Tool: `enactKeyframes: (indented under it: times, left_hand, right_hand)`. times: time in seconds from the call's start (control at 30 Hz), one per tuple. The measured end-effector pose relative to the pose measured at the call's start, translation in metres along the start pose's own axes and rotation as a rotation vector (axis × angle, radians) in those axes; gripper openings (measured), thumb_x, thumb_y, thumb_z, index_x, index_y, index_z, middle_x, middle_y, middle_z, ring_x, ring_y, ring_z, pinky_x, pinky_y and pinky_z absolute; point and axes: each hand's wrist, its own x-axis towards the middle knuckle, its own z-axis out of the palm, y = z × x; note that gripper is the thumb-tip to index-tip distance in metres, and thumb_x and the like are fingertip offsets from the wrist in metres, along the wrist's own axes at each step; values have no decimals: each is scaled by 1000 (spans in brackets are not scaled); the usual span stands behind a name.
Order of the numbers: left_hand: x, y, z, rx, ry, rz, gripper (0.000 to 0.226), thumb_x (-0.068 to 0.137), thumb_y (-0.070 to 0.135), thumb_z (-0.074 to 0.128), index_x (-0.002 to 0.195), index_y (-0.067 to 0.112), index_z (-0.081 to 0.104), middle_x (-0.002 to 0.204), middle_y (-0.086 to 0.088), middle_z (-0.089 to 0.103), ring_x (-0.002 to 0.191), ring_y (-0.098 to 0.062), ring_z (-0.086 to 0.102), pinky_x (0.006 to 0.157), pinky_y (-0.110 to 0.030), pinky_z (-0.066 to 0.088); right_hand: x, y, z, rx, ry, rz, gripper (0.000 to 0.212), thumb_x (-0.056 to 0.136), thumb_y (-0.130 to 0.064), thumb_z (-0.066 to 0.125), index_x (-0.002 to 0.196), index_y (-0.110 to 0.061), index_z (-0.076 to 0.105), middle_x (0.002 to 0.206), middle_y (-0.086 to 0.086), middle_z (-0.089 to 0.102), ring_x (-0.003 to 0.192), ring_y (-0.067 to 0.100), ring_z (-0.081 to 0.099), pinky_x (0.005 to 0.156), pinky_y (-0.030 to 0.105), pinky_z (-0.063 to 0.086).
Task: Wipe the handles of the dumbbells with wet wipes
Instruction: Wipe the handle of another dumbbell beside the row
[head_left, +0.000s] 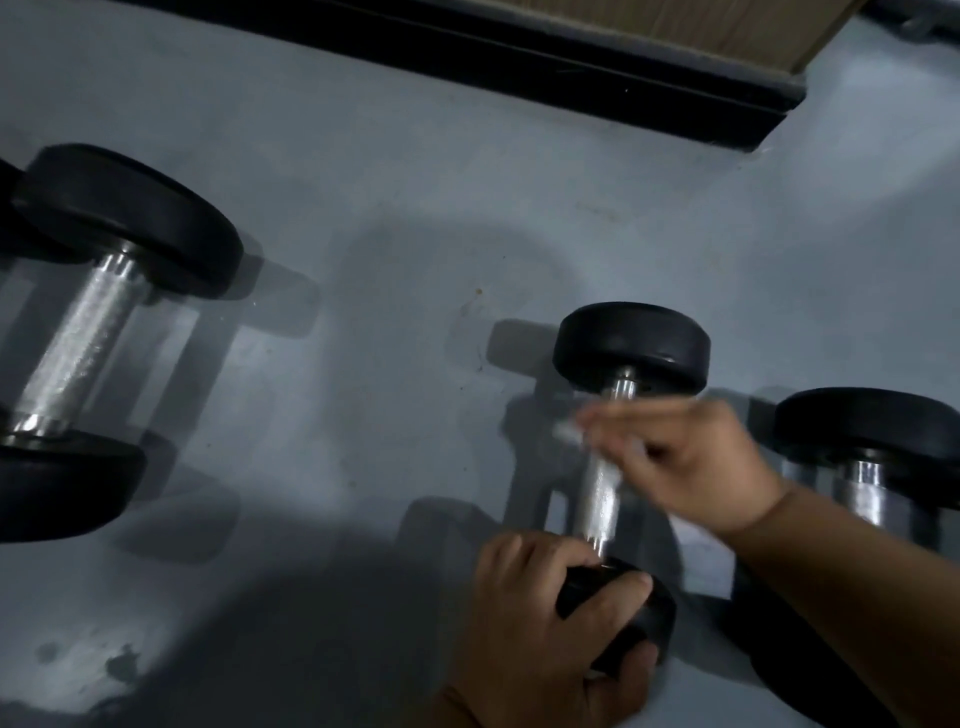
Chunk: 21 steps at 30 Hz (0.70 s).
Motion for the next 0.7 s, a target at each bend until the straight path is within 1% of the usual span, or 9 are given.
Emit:
enactKeyframes:
  times: [0.07, 0.1, 0.23, 0.3, 0.37, 0.43, 0.47, 0.6, 0.7]
  left_hand:
    - [0, 1, 0, 20, -7, 5, 34, 84, 51, 65, 108, 31, 77, 99, -4, 66, 87, -22, 57, 77, -35, 46]
    - [-1, 1, 0, 18, -1, 5, 34, 86, 52, 63, 108, 30, 77, 99, -5, 66, 88, -23, 58, 78, -36, 47]
    - [0, 2, 0, -28, 25, -21, 37, 92, 52, 54, 108, 29, 78, 105, -2, 62, 90, -21, 58, 79, -37, 47]
    - [0, 1, 1, -26, 24, -18, 36, 92, 52, 54, 108, 30, 78, 107, -1, 58, 90, -22, 58, 79, -37, 47]
    - [0, 1, 2, -6, 14, -2, 35, 90, 52, 57, 110, 31, 76, 106, -1, 60, 88, -23, 59, 78, -37, 47]
    - [-1, 1, 3, 24, 0, 2, 35, 89, 52, 58, 109, 31, 77, 101, -3, 65, 87, -24, 60, 77, -37, 46]
    - [-2, 1, 4, 27, -2, 1, 35, 89, 52, 58, 109, 31, 77, 100, -4, 66, 86, -24, 60, 77, -37, 46]
    - [-1, 1, 2, -23, 26, -7, 37, 91, 52, 54, 109, 30, 77, 102, -4, 63, 85, -23, 59, 76, -36, 45]
    - [0, 1, 3, -9, 33, -16, 35, 90, 50, 56, 110, 28, 76, 101, -6, 66, 86, -26, 61, 77, -37, 44]
  right_hand:
    - [4, 5, 0, 17, 139, 99, 12, 90, -9, 76, 101, -11, 80, 112, -4, 74, 102, 4, 72, 85, 35, 61]
    - [-3, 0, 3, 33, 142, 125, 11, 90, -9, 77, 99, -11, 80, 112, -5, 74, 101, 5, 72, 84, 36, 61]
    - [-39, -24, 15, 144, -137, 16, 8, 91, -11, 74, 96, -11, 80, 113, -5, 74, 103, 6, 71, 81, 29, 60]
    - [-24, -14, 10, 79, -169, -48, 11, 93, -15, 73, 101, -14, 80, 114, -5, 74, 104, 3, 70, 83, 25, 59]
    - [-2, 0, 3, -23, -28, -31, 13, 93, -16, 73, 104, -15, 80, 114, -5, 74, 104, 1, 70, 87, 27, 59]
    - [4, 8, 1, -21, 127, 80, 12, 91, -10, 75, 101, -11, 80, 112, -4, 74, 104, 3, 70, 89, 32, 60]
    - [0, 5, 4, -7, 145, 113, 12, 91, -8, 75, 101, -11, 80, 112, -4, 74, 104, 4, 70, 88, 32, 60]
    - [-35, -26, 18, 122, -65, 35, 10, 92, -13, 72, 97, -14, 80, 112, -5, 74, 103, 4, 71, 83, 26, 60]
    - [-22, -16, 12, 50, -103, -16, 12, 92, -15, 72, 101, -16, 80, 113, -3, 74, 105, 4, 70, 85, 25, 59]
